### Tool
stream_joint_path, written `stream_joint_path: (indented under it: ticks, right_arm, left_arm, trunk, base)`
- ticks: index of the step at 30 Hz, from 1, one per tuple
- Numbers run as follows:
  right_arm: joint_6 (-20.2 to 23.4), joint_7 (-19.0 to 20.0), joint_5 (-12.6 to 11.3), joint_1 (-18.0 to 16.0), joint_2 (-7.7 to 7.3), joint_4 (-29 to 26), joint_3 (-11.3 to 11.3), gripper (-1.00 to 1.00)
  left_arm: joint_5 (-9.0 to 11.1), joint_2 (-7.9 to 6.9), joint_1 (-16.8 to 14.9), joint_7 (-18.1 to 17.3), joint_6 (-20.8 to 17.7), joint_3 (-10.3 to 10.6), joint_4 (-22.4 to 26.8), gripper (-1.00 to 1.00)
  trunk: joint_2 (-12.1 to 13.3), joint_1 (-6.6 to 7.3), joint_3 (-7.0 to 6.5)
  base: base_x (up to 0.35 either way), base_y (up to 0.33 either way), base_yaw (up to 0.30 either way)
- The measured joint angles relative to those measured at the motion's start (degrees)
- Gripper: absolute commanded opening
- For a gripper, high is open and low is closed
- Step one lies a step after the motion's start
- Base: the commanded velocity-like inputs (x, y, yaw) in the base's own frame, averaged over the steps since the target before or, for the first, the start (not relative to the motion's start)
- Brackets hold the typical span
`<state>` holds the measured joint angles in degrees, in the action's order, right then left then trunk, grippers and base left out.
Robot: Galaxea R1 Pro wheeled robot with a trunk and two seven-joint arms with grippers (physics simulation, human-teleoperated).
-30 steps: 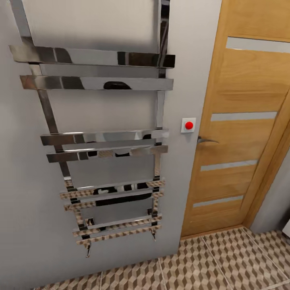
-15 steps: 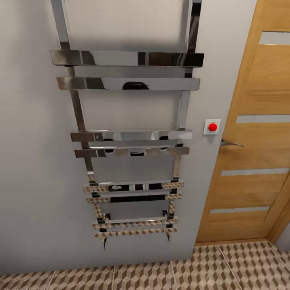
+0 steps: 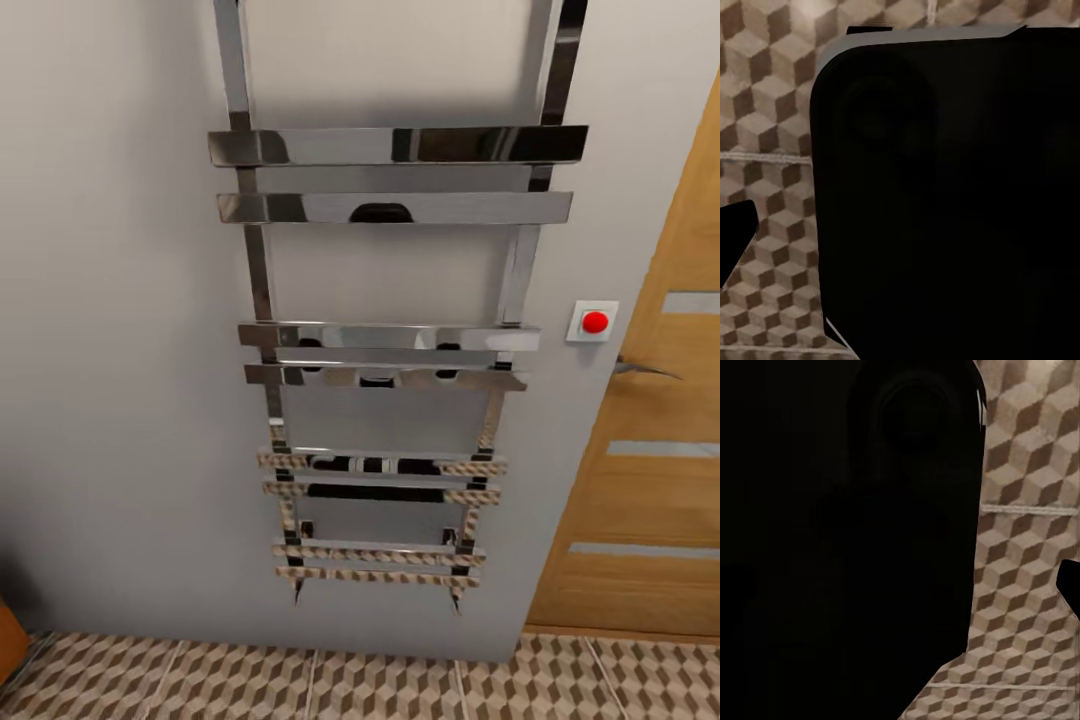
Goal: Take the four mousetraps from the cabinet in the bathroom and place them on the bathroom floor. Make sure all four end up on the same floor surface, and ensure that at least two of them are either under or directly next to the same bathroom sink.
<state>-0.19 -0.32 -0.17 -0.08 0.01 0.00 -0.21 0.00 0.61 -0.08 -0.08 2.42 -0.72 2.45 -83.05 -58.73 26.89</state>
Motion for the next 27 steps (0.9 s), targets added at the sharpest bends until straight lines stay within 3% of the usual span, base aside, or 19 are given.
stream_joint_path:
  ticks: [27]
  right_arm:
    - [-0.1,-0.1,0.0,0.0,0.0,0.0,0.0,1.0]
  left_arm:
    - [0.0,0.0,0.0,0.0,0.0,0.0,0.0,1.0]
  trunk:
    - [0.0,0.0,0.0]
  base:
    - [0.0,0.0,0.275]
